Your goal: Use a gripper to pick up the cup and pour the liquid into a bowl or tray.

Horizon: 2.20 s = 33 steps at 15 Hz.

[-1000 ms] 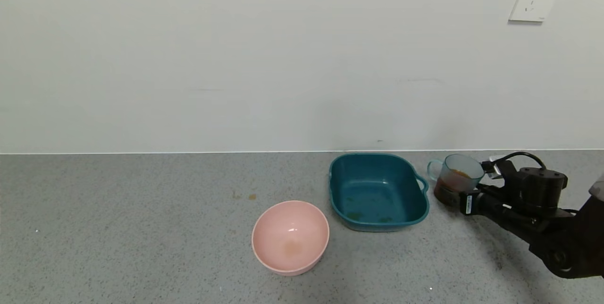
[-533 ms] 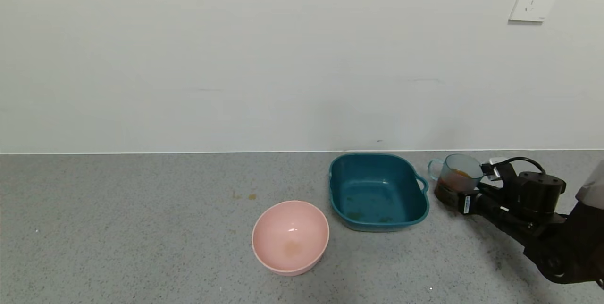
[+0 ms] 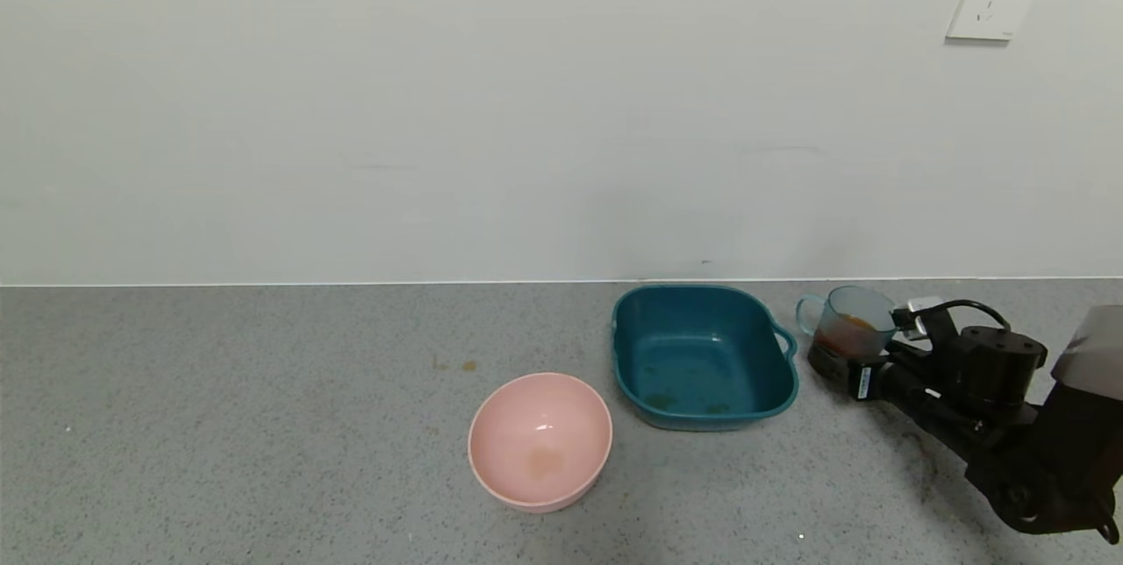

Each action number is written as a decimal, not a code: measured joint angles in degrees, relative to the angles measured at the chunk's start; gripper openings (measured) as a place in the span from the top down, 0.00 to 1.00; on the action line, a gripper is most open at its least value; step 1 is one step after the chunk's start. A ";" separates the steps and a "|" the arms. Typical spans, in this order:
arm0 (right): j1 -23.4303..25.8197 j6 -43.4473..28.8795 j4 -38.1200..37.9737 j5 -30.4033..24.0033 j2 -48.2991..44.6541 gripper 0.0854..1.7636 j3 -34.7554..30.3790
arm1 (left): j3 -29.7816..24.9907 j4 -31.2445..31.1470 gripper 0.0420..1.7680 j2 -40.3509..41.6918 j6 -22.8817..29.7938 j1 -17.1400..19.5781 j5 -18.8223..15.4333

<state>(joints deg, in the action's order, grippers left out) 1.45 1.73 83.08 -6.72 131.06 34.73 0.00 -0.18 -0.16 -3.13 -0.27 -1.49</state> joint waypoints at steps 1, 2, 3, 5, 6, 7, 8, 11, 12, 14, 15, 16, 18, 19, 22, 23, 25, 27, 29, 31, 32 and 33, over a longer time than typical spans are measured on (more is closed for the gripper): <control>0.00 0.06 0.11 0.02 0.04 0.03 0.02 | 0.00 0.02 0.03 0.00 -0.02 0.00 0.00; -0.02 0.09 0.16 0.02 0.06 0.03 0.18 | 0.00 0.00 0.03 0.00 0.00 0.00 0.00; -0.05 0.09 0.18 0.09 0.09 0.03 0.49 | 0.00 0.00 0.03 0.00 -0.02 0.00 0.01; -0.09 0.16 0.18 0.09 0.13 0.03 0.68 | 0.00 0.02 0.03 0.00 0.00 0.00 0.00; -0.24 0.16 0.20 0.07 0.13 0.03 0.74 | 0.00 0.00 0.03 0.00 -0.02 0.00 0.00; -0.33 0.13 0.18 0.11 0.15 0.03 0.85 | 0.00 0.00 0.03 0.00 -0.02 0.00 0.00; -0.38 0.11 0.20 0.11 0.15 0.03 1.10 | 0.00 0.00 0.03 0.00 -0.02 0.00 0.01; -0.74 0.09 0.18 0.16 0.13 0.03 1.56 | 0.00 0.00 0.03 0.00 -0.02 0.00 0.00; -0.83 0.05 0.20 0.16 0.13 0.03 1.62 | 0.00 0.02 0.03 0.00 -0.02 0.00 0.00; -0.90 0.02 0.20 0.18 0.13 0.03 1.68 | 0.00 0.00 0.03 0.00 -0.02 0.00 0.01; -0.90 0.02 0.18 0.16 0.15 0.03 1.76 | 0.00 0.00 0.03 0.00 0.00 0.00 0.00; -0.90 0.00 0.20 0.20 0.22 0.03 1.89 | 0.00 0.00 0.03 0.00 -0.02 0.00 0.01; -0.79 0.00 0.18 0.16 0.33 0.10 2.04 | 0.00 0.00 0.03 0.00 -0.02 0.00 0.00; -0.82 0.05 0.16 0.13 0.37 0.20 2.06 | 0.00 0.02 0.03 0.00 -0.02 0.00 0.00; -0.90 0.02 0.18 0.13 0.37 0.25 2.01 | 0.00 0.02 0.03 0.00 -0.02 0.00 0.00; -0.90 0.00 0.18 0.16 0.37 0.25 2.01 | 0.00 0.00 0.03 0.00 0.00 0.00 0.00; -0.88 0.02 0.18 0.11 0.33 0.25 1.95 | 0.00 0.00 0.03 0.00 -0.02 0.00 0.01; -0.83 0.00 0.13 0.11 0.06 0.25 1.73 | 0.00 0.00 0.03 0.00 0.00 0.00 0.01; -0.77 0.00 -0.06 0.09 -0.52 0.25 1.62 | 0.00 0.00 0.03 0.00 -0.02 0.00 0.01; -0.44 0.06 -1.22 0.09 -1.76 0.25 1.76 | 0.00 0.00 0.03 0.00 0.00 0.00 0.01; -0.35 0.06 -2.43 0.11 -2.47 0.25 1.87 | 0.00 0.02 0.03 0.00 -0.02 0.00 0.00; -0.30 0.06 -3.80 0.11 -3.33 0.26 1.93 | 0.00 0.02 0.03 0.00 -0.02 0.00 0.00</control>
<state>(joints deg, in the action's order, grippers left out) 1.15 1.79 79.28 -6.61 127.73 36.66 0.00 -0.16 -0.16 -3.16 -0.27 -1.49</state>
